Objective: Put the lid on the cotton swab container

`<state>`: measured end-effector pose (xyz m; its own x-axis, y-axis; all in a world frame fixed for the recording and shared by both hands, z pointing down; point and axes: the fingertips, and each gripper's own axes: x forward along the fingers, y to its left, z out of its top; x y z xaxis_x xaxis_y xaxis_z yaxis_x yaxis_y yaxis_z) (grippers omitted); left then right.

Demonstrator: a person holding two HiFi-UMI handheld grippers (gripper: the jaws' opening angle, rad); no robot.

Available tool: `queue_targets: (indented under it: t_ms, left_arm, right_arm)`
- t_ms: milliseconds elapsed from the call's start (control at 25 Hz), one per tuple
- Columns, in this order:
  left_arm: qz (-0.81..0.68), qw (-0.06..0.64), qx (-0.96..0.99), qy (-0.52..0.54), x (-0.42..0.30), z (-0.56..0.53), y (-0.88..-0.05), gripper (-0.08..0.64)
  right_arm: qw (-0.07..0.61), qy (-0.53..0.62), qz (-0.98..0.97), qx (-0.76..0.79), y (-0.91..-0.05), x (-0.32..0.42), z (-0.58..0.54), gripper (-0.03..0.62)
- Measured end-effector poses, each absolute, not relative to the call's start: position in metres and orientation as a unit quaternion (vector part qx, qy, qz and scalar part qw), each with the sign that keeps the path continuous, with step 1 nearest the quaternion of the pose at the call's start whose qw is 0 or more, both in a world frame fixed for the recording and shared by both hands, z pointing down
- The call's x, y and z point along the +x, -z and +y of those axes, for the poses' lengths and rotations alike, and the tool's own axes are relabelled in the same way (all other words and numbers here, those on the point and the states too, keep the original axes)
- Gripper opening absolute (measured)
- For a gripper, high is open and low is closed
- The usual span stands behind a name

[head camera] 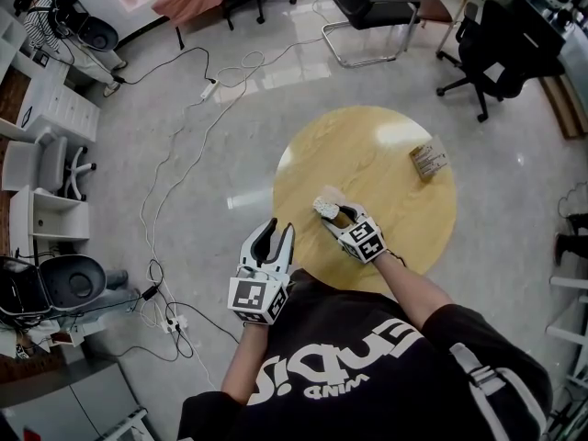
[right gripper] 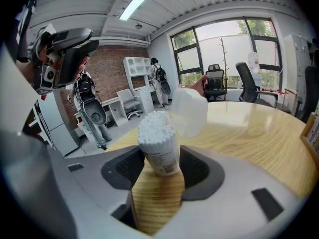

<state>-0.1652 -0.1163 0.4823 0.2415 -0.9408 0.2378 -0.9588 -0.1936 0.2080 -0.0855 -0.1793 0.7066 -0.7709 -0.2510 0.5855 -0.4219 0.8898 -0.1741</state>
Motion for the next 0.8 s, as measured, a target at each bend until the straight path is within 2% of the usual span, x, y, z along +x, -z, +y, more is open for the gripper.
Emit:
queue_targets:
  t_ms: [200,800]
  left_arm:
    - [-0.601,0.157,0.783,-0.028,-0.157,-0.124,-0.487,0.161]
    - [-0.528,0.182,0.826,-0.078,-0.128,-0.166,-0.538,0.161]
  right_arm:
    - [0.29,-0.145,-0.93,0.177,-0.709,-0.084,-0.18,0.215]
    - [0.295,-0.133,-0.932,0.163,-0.71,-0.084,-0.177,0.206]
